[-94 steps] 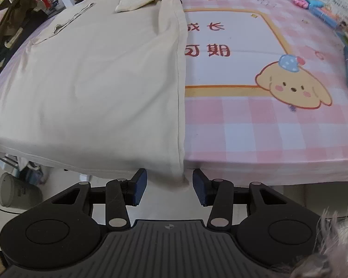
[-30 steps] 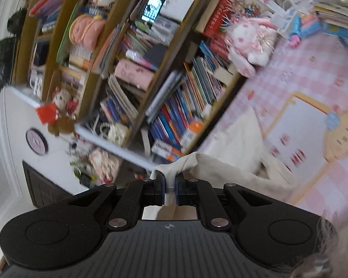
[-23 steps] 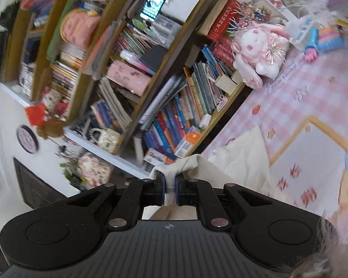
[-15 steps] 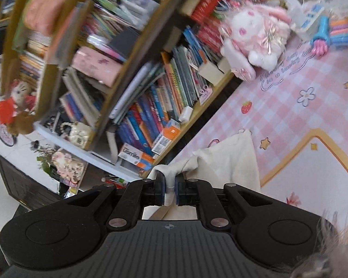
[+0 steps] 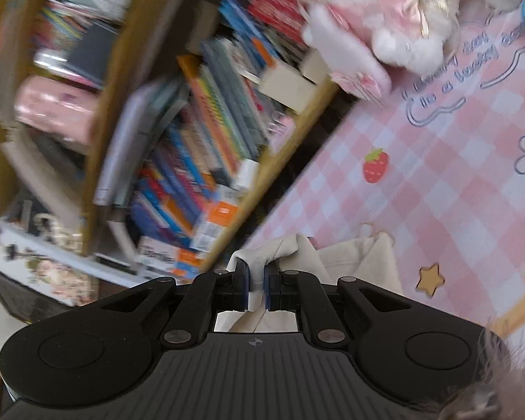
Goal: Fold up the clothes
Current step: 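Lift the hem with both grippers and fold it over toward the collar, then open both grippers to release the hem beside the collar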
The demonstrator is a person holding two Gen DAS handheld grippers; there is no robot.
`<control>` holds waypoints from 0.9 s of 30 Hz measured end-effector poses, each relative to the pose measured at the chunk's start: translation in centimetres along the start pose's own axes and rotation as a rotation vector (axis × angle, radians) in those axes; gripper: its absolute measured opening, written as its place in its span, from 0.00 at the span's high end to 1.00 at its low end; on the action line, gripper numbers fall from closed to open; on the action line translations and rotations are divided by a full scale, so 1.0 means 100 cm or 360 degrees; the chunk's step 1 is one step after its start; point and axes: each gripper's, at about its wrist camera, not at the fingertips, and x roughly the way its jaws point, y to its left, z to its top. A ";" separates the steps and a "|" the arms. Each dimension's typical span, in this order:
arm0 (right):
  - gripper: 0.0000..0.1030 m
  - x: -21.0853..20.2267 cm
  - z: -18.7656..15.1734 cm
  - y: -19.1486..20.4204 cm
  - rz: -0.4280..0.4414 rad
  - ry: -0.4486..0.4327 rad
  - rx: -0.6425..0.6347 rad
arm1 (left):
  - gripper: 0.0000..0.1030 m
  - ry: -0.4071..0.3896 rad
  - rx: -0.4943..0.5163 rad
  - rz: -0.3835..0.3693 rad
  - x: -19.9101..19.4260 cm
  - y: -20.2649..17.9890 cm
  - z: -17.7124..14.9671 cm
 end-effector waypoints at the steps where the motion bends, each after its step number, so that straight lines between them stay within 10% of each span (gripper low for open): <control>1: 0.93 0.010 0.002 -0.006 -0.0032 0.0018 0.0017 | 0.95 0.0014 0.0001 0.0046 0.008 0.002 0.000; 14: 0.93 0.063 0.006 -0.051 -0.0237 0.0141 0.0101 | 0.90 0.0134 0.0203 0.0311 0.049 -0.001 -0.003; 27: 0.53 0.039 -0.021 0.022 -0.0500 -0.0008 -0.0489 | 0.59 0.0167 0.0774 0.0352 0.031 -0.030 0.009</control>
